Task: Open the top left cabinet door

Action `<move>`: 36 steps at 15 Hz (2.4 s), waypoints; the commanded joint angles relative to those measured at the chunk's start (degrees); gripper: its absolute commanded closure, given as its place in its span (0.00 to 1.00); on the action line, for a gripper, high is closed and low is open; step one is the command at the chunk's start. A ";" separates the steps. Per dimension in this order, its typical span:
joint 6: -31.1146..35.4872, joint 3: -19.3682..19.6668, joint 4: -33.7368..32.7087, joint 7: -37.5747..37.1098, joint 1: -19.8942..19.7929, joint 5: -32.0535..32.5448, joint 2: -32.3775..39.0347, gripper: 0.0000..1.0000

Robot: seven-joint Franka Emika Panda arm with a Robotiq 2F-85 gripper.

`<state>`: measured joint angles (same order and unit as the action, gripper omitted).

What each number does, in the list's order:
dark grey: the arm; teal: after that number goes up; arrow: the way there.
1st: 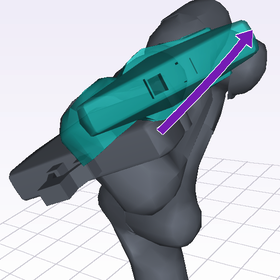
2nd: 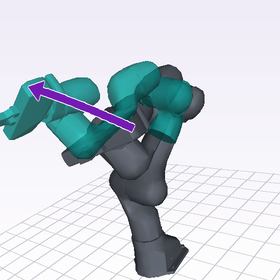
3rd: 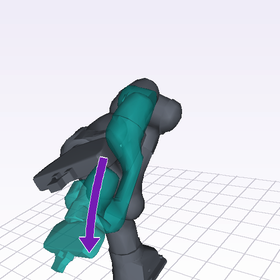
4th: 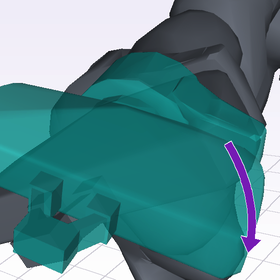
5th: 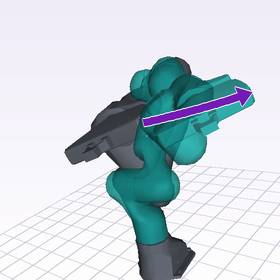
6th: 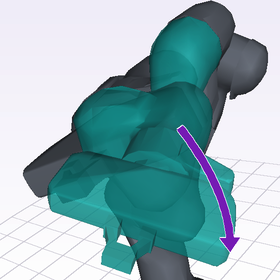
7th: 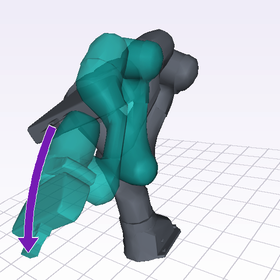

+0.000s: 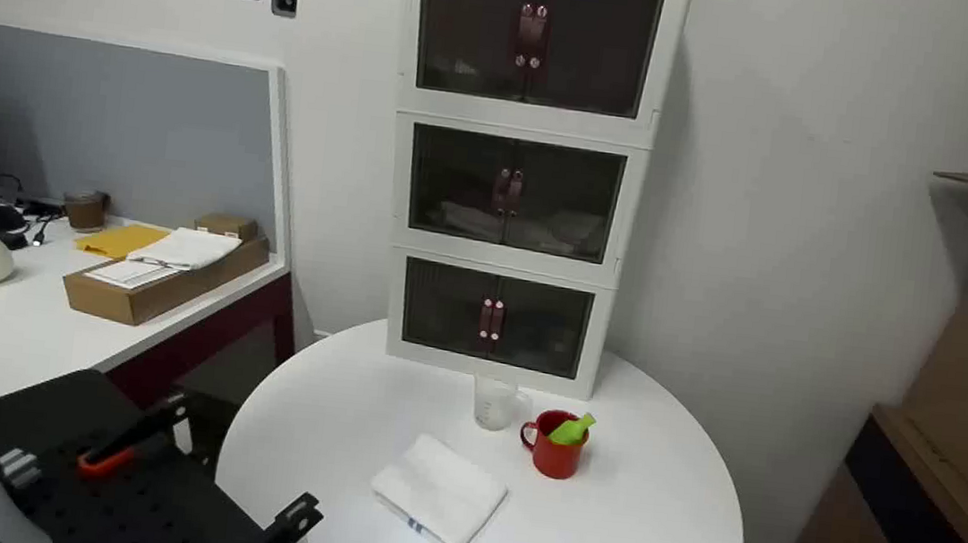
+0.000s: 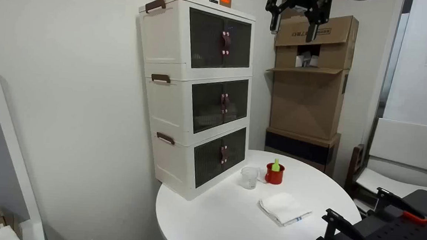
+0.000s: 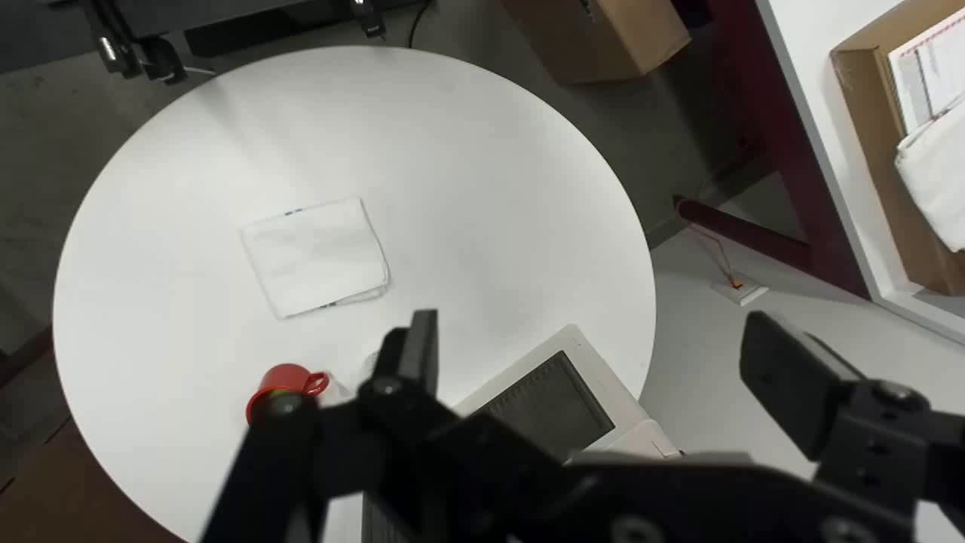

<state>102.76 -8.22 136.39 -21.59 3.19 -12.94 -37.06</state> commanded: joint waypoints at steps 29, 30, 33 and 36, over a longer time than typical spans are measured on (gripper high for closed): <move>47.82 -32.66 -10.39 -42.19 -30.83 65.31 15.60 0.00; 47.49 -35.67 -12.16 -46.08 -34.71 70.17 16.15 0.00; 43.45 -30.35 -11.89 -50.55 -28.07 77.78 18.23 0.00; 41.53 -26.22 -12.27 -52.19 -22.87 80.38 19.97 0.00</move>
<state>147.40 -41.15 124.68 -71.91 -28.13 63.40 -19.72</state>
